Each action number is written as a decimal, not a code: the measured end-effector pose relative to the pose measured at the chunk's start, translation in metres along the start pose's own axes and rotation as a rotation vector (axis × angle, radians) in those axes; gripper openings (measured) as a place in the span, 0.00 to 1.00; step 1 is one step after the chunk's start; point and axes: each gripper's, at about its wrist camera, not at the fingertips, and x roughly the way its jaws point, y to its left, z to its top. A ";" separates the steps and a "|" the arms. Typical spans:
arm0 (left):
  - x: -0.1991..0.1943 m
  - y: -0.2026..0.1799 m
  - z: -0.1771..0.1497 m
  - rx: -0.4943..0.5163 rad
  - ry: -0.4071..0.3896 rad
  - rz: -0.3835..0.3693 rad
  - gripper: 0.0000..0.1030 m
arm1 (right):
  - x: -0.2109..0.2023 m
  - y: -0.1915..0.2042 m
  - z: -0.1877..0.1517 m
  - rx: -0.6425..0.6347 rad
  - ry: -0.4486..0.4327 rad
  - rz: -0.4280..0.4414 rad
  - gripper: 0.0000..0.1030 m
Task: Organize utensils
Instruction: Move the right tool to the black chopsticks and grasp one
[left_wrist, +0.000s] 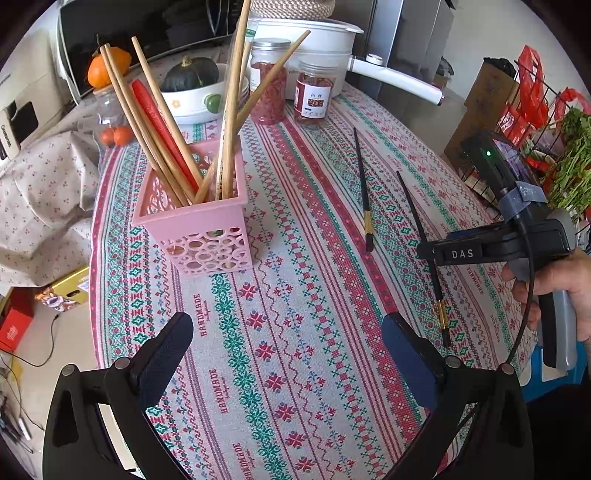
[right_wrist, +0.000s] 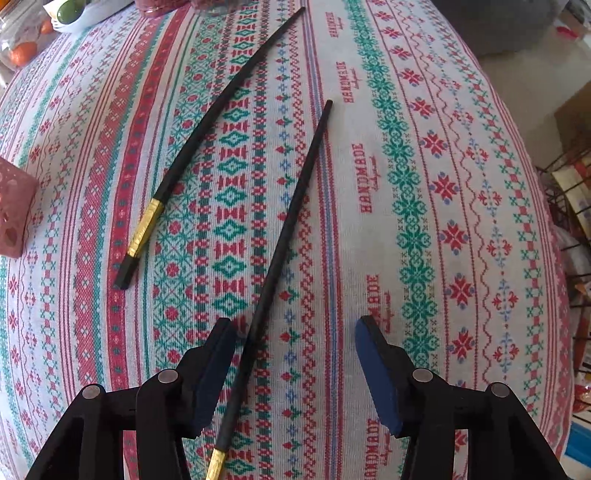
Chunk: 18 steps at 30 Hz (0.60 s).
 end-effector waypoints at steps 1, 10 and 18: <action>0.000 0.000 0.000 0.002 0.001 0.002 1.00 | 0.001 0.001 0.004 0.002 -0.008 -0.005 0.57; 0.002 -0.006 -0.004 0.034 0.003 0.015 1.00 | 0.002 0.013 0.052 0.046 -0.069 -0.019 0.35; 0.002 -0.021 0.003 0.066 -0.001 0.014 1.00 | -0.007 0.000 0.040 0.016 -0.067 -0.016 0.05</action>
